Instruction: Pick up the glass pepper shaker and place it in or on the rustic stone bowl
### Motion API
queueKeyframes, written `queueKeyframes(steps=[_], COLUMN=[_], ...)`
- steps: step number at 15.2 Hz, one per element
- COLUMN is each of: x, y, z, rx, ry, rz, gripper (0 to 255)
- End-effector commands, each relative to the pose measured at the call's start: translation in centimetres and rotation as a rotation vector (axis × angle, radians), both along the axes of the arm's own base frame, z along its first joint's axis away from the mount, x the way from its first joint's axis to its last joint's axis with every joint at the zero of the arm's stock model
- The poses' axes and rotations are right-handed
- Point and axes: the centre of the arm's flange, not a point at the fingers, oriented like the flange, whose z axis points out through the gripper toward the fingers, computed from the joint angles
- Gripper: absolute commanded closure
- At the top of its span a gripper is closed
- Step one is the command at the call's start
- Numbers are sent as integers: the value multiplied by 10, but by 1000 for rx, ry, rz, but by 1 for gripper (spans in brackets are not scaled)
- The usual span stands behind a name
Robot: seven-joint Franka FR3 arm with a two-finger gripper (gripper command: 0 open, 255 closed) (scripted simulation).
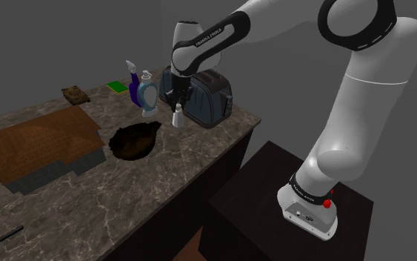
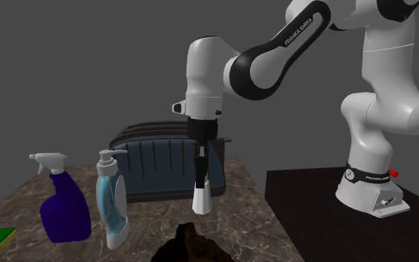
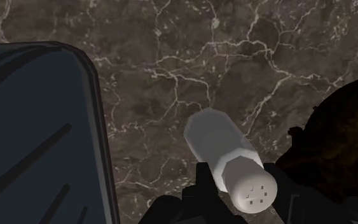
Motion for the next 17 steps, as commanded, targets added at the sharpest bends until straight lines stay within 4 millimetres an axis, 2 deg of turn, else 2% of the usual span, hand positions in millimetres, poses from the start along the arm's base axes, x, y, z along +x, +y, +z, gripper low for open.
queueKeyframes(steps=[1, 17], x=[0, 0], y=[0, 0], z=[10, 95], rx=[0, 0], ry=[0, 0], rz=[0, 0], gripper=[255, 255])
